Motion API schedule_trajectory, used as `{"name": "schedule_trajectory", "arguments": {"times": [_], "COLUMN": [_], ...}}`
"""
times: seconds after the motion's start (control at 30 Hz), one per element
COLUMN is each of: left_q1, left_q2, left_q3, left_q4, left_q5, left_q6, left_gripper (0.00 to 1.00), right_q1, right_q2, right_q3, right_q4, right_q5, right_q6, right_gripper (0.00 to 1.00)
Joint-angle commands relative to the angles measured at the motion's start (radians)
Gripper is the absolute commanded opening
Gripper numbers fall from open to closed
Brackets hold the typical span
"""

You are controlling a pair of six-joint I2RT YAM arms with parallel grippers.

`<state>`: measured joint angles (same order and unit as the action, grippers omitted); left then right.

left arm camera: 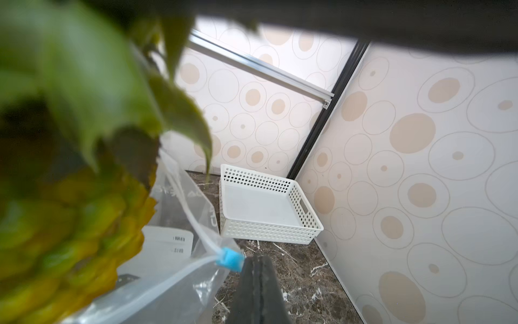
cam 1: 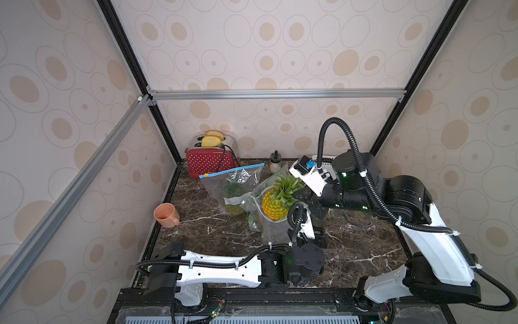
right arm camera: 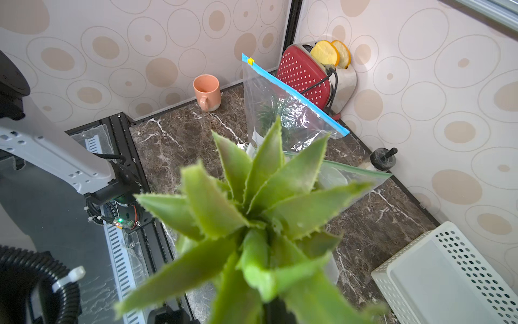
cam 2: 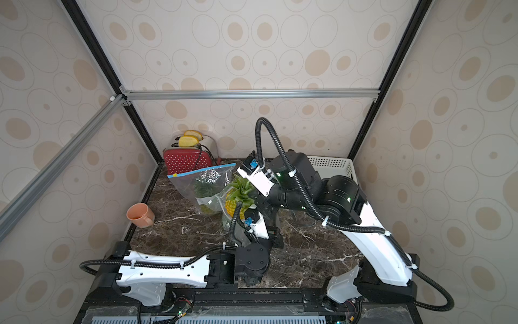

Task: Open the zip-top bag and take out the pineapple
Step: Pick up the pineapple from the zipper food storage bag.

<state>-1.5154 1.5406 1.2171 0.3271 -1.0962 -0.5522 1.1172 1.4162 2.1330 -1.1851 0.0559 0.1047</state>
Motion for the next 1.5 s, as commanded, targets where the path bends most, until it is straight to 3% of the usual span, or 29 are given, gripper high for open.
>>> {"name": "schedule_trajectory", "arguments": {"times": [0.0,0.27,0.33,0.4,0.5,0.57,0.8,1.1,1.2,1.3,1.47], "left_q1": [0.017,0.047,0.047,0.031,0.004,-0.002,0.003,0.021,0.011,0.018,0.091], "left_q2": [0.05,0.076,0.059,0.048,0.078,0.142,0.424,0.52,0.533,0.514,0.461], "left_q3": [0.029,-0.039,-0.05,-0.06,-0.015,0.095,0.557,0.745,0.75,0.695,0.545], "left_q4": [-0.065,-0.234,-0.252,-0.253,-0.262,-0.355,-0.88,-1.339,-1.451,-1.455,-1.259], "left_q5": [0.032,0.016,0.022,0.003,-0.046,-0.054,-0.127,-0.094,-0.079,-0.075,0.008], "left_q6": [-0.066,-0.273,-0.294,-0.299,-0.228,-0.184,-0.213,-0.507,-0.621,-0.656,-0.543], "left_gripper": [0.03,0.03,0.1,0.32,0.81,0.99,0.99,0.99,0.99,0.99,0.99], "right_q1": [0.018,0.018,0.018,0.017,0.017,0.017,0.023,0.027,0.027,0.027,0.029], "right_q2": [-0.008,0.005,0.01,0.016,0.02,0.025,0.028,0.018,0.016,0.018,0.04], "right_q3": [0.059,0.132,0.153,0.157,0.199,0.202,0.209,0.216,0.22,0.215,0.234], "right_q4": [0.088,0.079,0.066,0.054,0.049,0.047,0.038,0.012,0.005,0.005,0.01], "right_q5": [-0.018,-0.045,-0.029,-0.015,-0.018,-0.029,-0.077,-0.061,-0.059,-0.063,-0.095], "right_q6": [-0.005,-0.01,-0.016,-0.021,-0.022,-0.018,-0.009,-0.007,-0.005,-0.005,0.002], "right_gripper": [0.0,0.0,0.0,0.0,0.0,0.0,0.0,0.0,0.0,0.0,0.0]}}
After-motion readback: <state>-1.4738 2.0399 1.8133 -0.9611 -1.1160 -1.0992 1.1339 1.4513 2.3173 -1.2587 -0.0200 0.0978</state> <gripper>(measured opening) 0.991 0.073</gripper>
